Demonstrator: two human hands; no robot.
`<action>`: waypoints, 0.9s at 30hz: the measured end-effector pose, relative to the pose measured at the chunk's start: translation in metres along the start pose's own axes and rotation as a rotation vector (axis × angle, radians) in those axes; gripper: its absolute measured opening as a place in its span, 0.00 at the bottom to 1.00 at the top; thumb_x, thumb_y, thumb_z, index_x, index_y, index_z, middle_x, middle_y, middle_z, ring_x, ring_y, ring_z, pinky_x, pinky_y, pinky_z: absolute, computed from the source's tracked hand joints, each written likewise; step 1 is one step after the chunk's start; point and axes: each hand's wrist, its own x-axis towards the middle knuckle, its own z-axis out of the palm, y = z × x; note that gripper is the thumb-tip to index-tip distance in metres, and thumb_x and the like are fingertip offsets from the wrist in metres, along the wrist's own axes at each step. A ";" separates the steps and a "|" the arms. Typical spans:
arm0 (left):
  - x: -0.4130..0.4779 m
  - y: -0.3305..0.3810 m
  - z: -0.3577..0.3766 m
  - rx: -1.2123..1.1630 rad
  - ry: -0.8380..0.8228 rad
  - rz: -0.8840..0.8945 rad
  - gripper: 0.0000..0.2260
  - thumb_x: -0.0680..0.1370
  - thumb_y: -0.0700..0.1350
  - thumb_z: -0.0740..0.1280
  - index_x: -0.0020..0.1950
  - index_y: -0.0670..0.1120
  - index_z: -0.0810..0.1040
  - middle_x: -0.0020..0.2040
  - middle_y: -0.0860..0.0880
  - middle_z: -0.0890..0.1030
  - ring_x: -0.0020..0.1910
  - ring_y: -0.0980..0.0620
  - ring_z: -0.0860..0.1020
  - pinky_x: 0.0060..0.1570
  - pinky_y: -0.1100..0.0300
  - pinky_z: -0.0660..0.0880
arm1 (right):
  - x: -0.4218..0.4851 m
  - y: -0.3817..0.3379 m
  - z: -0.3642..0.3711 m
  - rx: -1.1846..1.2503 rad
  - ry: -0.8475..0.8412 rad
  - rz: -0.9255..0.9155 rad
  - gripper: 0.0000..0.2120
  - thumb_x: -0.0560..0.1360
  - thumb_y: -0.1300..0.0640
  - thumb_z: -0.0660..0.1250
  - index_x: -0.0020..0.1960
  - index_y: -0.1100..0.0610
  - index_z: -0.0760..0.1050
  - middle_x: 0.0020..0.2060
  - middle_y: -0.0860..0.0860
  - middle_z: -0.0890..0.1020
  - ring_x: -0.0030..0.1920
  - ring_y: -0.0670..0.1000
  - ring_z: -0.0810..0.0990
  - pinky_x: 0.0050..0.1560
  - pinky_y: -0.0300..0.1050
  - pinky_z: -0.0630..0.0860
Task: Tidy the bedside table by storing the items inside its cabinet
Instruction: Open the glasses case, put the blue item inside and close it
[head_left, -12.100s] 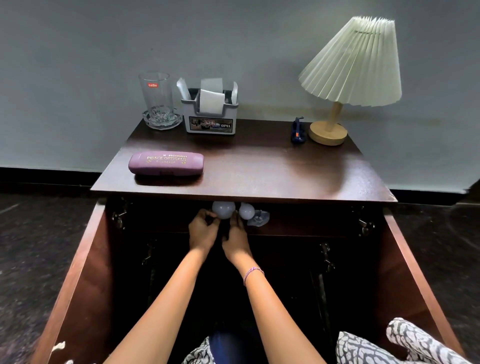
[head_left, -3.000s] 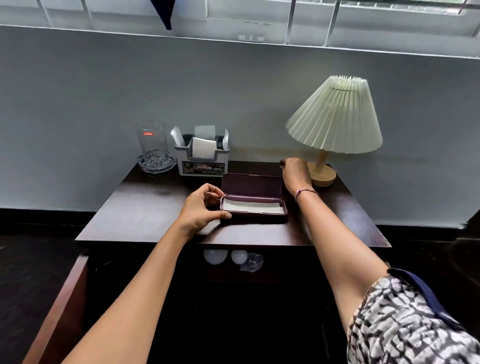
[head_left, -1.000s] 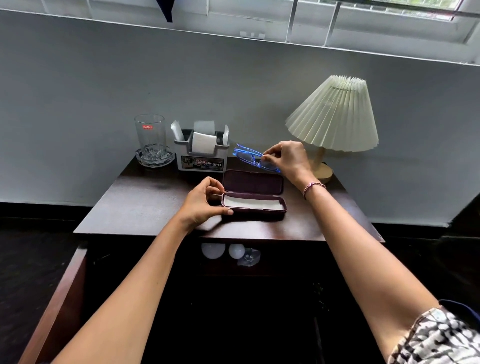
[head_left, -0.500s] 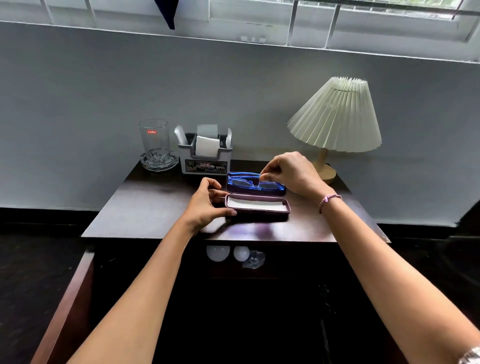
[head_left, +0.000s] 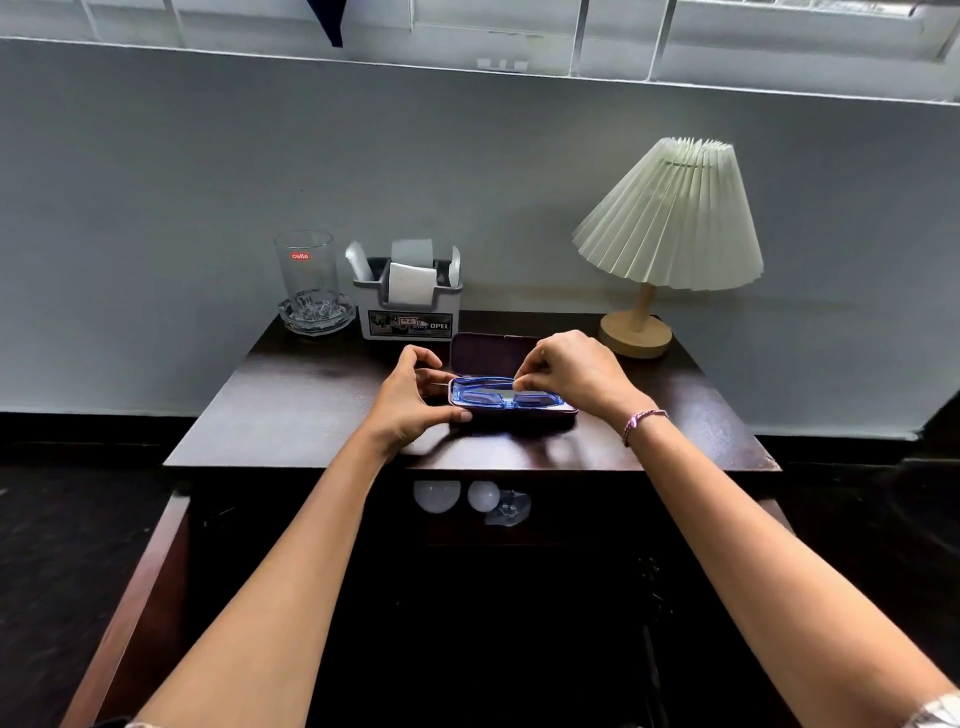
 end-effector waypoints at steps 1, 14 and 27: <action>0.000 0.000 0.000 0.000 0.001 0.001 0.28 0.61 0.29 0.77 0.47 0.50 0.65 0.52 0.40 0.80 0.50 0.47 0.81 0.52 0.54 0.78 | -0.001 -0.001 0.002 -0.008 0.005 -0.002 0.08 0.70 0.47 0.72 0.46 0.48 0.83 0.45 0.48 0.84 0.48 0.50 0.80 0.40 0.40 0.69; 0.001 0.000 -0.001 -0.015 0.001 -0.016 0.28 0.62 0.30 0.77 0.50 0.47 0.65 0.51 0.41 0.80 0.48 0.50 0.81 0.49 0.59 0.78 | -0.008 0.002 0.015 -0.021 0.058 -0.028 0.10 0.69 0.46 0.72 0.47 0.49 0.83 0.45 0.47 0.83 0.46 0.49 0.80 0.39 0.40 0.70; 0.000 0.001 -0.004 -0.061 -0.023 -0.045 0.30 0.63 0.29 0.76 0.57 0.44 0.64 0.51 0.42 0.80 0.48 0.50 0.81 0.49 0.59 0.80 | -0.014 0.040 0.051 0.855 0.340 0.534 0.18 0.80 0.51 0.58 0.60 0.63 0.77 0.56 0.59 0.82 0.55 0.53 0.80 0.60 0.50 0.75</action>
